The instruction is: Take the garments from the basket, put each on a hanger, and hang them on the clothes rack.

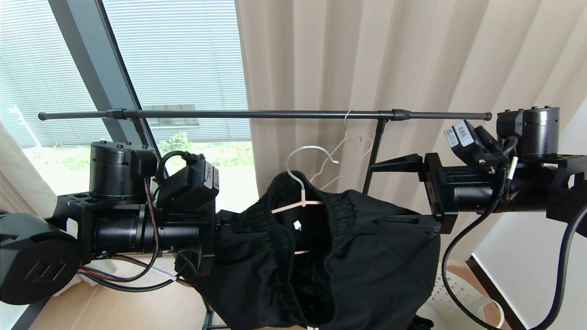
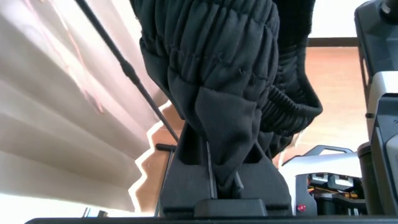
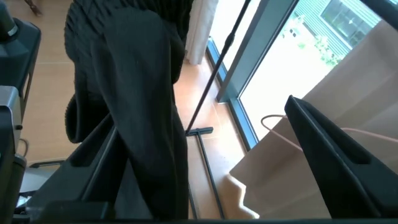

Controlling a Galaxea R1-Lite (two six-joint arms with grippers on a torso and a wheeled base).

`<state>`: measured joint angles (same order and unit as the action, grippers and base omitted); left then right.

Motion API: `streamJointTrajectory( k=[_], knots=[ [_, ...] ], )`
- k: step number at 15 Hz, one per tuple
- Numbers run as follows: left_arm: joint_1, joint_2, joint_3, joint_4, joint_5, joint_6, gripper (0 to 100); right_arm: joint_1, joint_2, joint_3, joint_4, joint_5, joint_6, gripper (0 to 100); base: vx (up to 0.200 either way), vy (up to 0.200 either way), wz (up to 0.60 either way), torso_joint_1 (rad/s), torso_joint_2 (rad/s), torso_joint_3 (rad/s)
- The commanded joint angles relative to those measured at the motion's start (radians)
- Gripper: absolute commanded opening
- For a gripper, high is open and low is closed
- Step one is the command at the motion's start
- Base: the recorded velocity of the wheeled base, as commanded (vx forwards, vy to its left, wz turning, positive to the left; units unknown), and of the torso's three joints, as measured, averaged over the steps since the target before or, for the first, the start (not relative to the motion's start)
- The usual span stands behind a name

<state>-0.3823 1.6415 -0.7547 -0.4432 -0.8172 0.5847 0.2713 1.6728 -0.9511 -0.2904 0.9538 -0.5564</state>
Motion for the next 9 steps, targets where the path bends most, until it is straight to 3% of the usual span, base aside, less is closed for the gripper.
streamJointTrajectory(
  k=[1, 9],
  knots=[
    [0.014, -0.009, -0.005, 0.000, 0.001, -0.017, 0, -0.021, -0.021, 0.017, 0.001, 0.003, 0.000, 100, 0.000, 0.000, 0.00, 0.000, 0.00, 0.000],
    [0.059, -0.038, 0.005, -0.054, 0.000, -0.091, 0, -0.116, -0.041, 0.101, 0.001, 0.033, 0.004, 100, 0.000, 0.000, 0.00, 0.000, 0.00, 0.000]
  ],
)
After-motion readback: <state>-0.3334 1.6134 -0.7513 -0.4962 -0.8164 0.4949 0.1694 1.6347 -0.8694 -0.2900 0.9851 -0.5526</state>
